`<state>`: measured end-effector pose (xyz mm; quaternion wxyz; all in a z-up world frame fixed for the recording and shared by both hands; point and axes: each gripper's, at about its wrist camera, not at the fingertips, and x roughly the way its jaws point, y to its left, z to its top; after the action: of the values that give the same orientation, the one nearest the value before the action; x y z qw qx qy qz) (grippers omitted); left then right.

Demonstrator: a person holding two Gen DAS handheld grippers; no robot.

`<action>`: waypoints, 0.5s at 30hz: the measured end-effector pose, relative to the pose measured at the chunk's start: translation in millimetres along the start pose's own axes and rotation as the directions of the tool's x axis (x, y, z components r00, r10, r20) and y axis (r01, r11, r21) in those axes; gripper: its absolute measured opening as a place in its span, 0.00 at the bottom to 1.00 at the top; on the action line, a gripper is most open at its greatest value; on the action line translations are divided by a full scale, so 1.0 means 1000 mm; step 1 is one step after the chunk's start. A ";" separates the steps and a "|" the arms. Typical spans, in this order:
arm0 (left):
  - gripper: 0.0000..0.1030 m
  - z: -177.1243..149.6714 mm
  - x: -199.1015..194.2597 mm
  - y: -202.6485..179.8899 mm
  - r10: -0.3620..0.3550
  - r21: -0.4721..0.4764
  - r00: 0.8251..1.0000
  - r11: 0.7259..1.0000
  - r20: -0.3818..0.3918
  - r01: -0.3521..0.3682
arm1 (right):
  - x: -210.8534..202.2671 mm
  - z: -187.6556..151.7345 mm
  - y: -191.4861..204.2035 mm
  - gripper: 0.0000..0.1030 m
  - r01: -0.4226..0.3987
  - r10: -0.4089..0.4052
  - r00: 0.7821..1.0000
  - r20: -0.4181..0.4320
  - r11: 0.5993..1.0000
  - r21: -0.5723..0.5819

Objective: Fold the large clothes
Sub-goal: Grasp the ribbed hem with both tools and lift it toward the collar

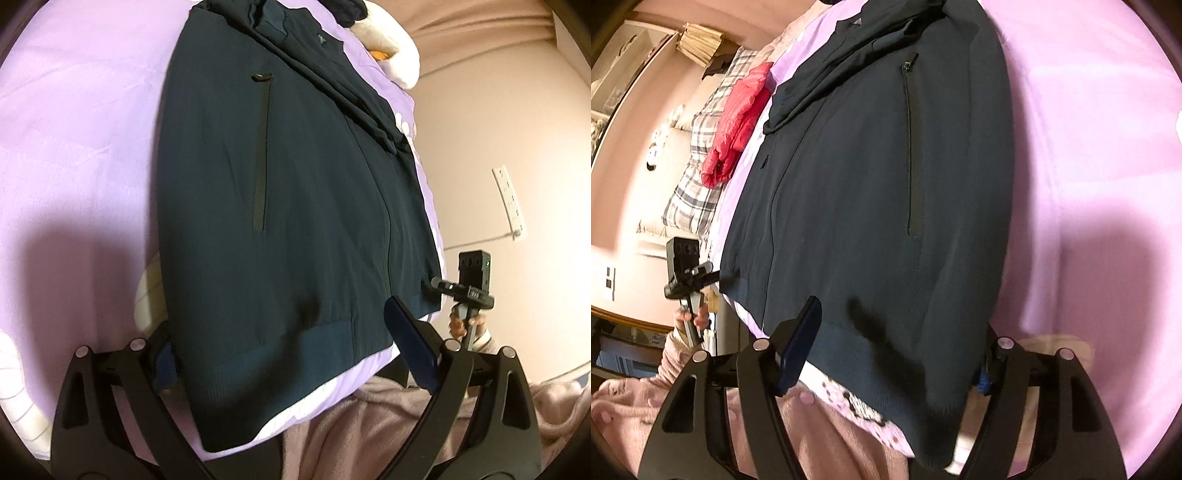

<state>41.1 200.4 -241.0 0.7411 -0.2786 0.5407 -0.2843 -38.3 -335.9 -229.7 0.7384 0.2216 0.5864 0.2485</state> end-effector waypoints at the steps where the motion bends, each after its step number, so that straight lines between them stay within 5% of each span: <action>1: 0.93 0.003 0.003 -0.002 0.000 -0.004 1.000 1.000 0.005 0.000 | 0.002 0.002 0.002 0.69 0.004 -0.004 1.000 0.004 1.000 -0.003; 5: 0.81 0.011 0.015 -0.013 0.043 0.031 0.999 0.999 0.003 -0.043 | 0.011 0.008 0.018 0.66 0.041 -0.041 0.999 0.009 0.997 -0.069; 7: 0.62 0.011 0.015 -0.011 0.050 0.028 0.999 0.998 0.007 -0.050 | 0.013 0.006 0.020 0.58 0.065 -0.064 0.998 0.017 0.993 -0.099; 11: 0.42 0.010 0.010 -0.001 0.057 -0.021 0.998 0.998 0.031 -0.056 | 0.008 0.002 0.009 0.31 0.084 -0.081 0.996 0.043 0.994 -0.073; 15: 0.18 0.011 0.000 0.000 0.036 -0.048 0.997 0.998 0.069 -0.032 | 0.004 0.002 0.008 0.16 0.083 -0.077 0.995 0.067 0.994 -0.076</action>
<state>51.4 201.7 -238.4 0.7574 -0.2962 0.5258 -0.2491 -36.6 -326.6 -227.4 0.7744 0.1763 0.5605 0.2345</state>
